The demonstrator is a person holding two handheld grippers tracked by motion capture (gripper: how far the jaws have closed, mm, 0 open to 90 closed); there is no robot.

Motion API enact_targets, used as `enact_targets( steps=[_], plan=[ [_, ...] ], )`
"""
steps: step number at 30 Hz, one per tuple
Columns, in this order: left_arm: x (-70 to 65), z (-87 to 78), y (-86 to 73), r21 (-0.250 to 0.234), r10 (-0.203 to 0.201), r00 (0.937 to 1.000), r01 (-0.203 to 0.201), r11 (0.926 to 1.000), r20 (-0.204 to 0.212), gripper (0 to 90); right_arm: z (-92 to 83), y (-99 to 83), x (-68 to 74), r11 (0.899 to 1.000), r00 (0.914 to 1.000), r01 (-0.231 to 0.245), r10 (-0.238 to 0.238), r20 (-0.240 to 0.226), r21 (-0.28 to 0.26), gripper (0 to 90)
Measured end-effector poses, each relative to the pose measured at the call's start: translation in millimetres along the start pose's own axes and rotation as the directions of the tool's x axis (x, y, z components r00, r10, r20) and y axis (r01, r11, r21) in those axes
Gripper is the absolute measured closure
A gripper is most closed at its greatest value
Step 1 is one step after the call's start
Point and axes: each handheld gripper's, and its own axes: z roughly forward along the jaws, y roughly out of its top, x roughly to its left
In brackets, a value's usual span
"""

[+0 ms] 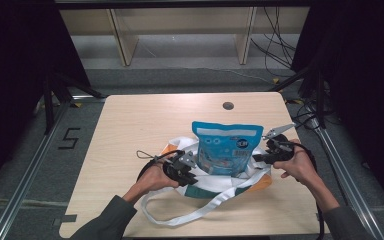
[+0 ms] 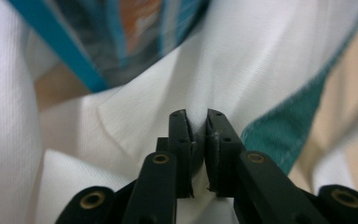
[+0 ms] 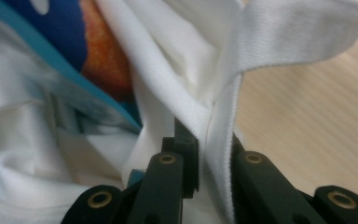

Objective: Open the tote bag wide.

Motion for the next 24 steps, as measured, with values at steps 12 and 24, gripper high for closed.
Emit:
enact_targets(
  steps=[12,24],
  plan=[
    [-9.4,9.1,-26.8,-0.023,-0.024,0.9982,0.026,0.9994,0.054,84.8,41.1,3.9,-33.4,0.999,0.9981,-0.038,0.037,0.049,0.034,86.3],
    [9.4,-46.0,-7.9,-0.167,-0.152,0.9864,0.139,0.9761,-0.063,65.2,5.7,6.8,-25.9,0.991,0.9918,-0.118,0.121,0.041,-0.063,57.9]
  ],
)
